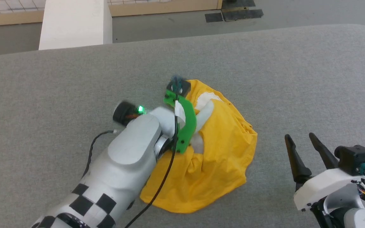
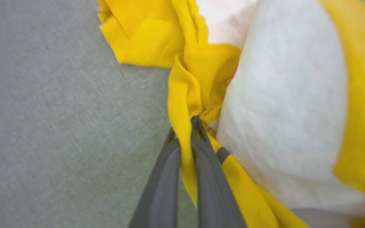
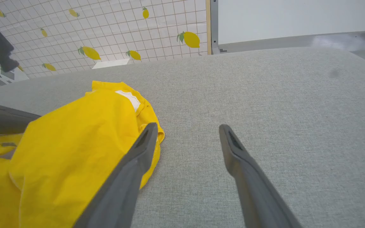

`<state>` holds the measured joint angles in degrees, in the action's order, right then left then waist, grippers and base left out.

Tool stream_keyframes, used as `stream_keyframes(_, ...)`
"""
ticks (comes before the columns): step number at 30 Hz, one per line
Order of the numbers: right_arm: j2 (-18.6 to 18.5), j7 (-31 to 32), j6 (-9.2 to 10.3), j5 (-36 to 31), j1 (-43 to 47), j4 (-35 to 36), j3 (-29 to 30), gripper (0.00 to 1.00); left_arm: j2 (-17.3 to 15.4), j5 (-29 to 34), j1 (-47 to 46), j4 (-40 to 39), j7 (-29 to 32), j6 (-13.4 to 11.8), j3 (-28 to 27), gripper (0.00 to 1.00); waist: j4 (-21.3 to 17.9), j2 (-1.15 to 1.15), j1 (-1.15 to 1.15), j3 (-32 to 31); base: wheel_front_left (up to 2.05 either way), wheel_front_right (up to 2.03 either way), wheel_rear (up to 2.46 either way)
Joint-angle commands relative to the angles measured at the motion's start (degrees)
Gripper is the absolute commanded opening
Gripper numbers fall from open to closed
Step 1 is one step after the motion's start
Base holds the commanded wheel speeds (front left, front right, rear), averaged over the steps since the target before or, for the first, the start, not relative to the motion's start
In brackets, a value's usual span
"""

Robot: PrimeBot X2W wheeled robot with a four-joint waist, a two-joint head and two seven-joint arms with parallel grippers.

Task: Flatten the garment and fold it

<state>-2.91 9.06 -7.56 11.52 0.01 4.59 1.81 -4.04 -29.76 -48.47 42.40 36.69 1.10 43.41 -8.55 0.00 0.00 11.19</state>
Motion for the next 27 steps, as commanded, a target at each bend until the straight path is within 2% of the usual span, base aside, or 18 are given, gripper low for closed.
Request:
stream_keyframes(1, 0.0, -0.2, 0.08, 0.1, -0.6, -0.1, 0.1, 1.00, -0.3, 1.4, -2.2, -1.3, -5.8, -0.8, -0.7, 0.00, 0.5, 0.00, 0.00, -0.4, 0.00, 0.00, 0.00)
stream_keyframes(7, 0.0, 0.4, 0.08, -0.9, -0.8, 0.4, 0.1, 1.00, 0.7, 3.1, -5.3, -4.4, -28.4, -2.7, -2.8, 0.00, 2.0, 0.00, 0.00, -1.9, 0.00, 0.00, 0.00)
stream_keyframes(12, 0.0, 1.2, 0.08, -1.1, -0.2, 0.9, 0.2, 1.00, 1.0, 2.3, -6.2, -7.0, -40.8, -4.7, -4.6, 0.00, 3.4, 0.00, 0.00, -3.3, 0.00, 0.00, 0.00)
stream_keyframes(15, 0.0, 1.6, 0.08, -0.9, 0.3, 1.1, 0.0, 1.00, 0.5, 0.4, -3.5, -7.4, -42.1, -5.8, -6.3, 0.00, 3.9, 0.00, 0.00, -4.0, 0.00, 0.00, 0.00)
stream_keyframes(20, 0.0, 1.9, 0.08, -0.6, 1.1, 1.4, 0.0, 1.00, -5.1, -4.0, 7.0, -9.3, -41.3, -8.1, -10.3, 0.00, 4.5, 0.00, 0.00, -4.6, 0.00, 0.00, 0.00)
stream_keyframes(23, 0.0, 2.0, 0.08, -0.4, 1.3, 1.7, 0.2, 1.00, -9.4, -6.6, 15.0, -11.4, -41.5, -11.0, -13.8, 0.00, 4.7, 0.00, 0.00, -4.2, 0.00, 0.00, 0.00)
stream_keyframes(27, 0.0, 2.1, 0.08, -0.3, 1.4, 1.9, 0.6, 1.00, -14.1, -10.4, 26.2, -15.9, -42.3, -16.1, -19.5, 0.00, 5.5, 0.00, 0.00, -3.5, 0.00, 0.00, 0.00)
